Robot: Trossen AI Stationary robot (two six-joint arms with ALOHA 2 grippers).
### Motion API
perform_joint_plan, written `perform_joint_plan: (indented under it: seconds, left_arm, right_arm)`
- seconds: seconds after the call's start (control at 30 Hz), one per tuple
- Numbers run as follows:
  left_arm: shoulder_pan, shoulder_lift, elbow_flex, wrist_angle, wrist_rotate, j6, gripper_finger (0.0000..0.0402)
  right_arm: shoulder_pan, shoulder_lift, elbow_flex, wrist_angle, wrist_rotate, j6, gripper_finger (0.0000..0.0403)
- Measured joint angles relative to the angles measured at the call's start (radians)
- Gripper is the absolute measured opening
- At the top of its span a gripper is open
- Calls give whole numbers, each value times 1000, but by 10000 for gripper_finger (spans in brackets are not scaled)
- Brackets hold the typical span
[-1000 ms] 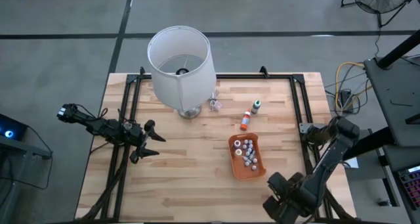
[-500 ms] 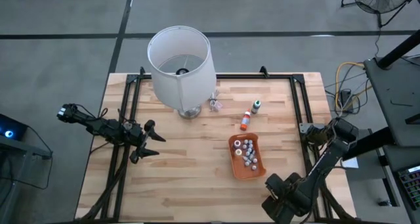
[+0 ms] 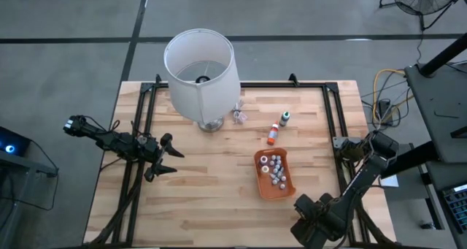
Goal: Pick & Place food coloring
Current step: Put the big food coloring bottle into the orange bin
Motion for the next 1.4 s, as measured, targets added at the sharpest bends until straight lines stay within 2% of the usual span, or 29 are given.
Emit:
perform_joint_plan:
  seconds: [0.2,0.33,0.87,1.1,1.4]
  left_arm:
    - [0,0,0,0,0,0,259]
    - [0,0,0,0,0,0,259]
    - [0,0,0,0,0,0,259]
    - [0,0,0,0,0,0,259]
    - [0,0,0,0,0,0,258]
  right_arm:
    - [0,0,0,0,-24,-14,131]
    - [0,0,6,-8,-24,-50,106]
    - [-5,-47,72,-119,-32,-248,108]
    - [-43,-100,111,-177,-56,-364,107]
    - [-143,-122,197,-261,-101,-664,106]
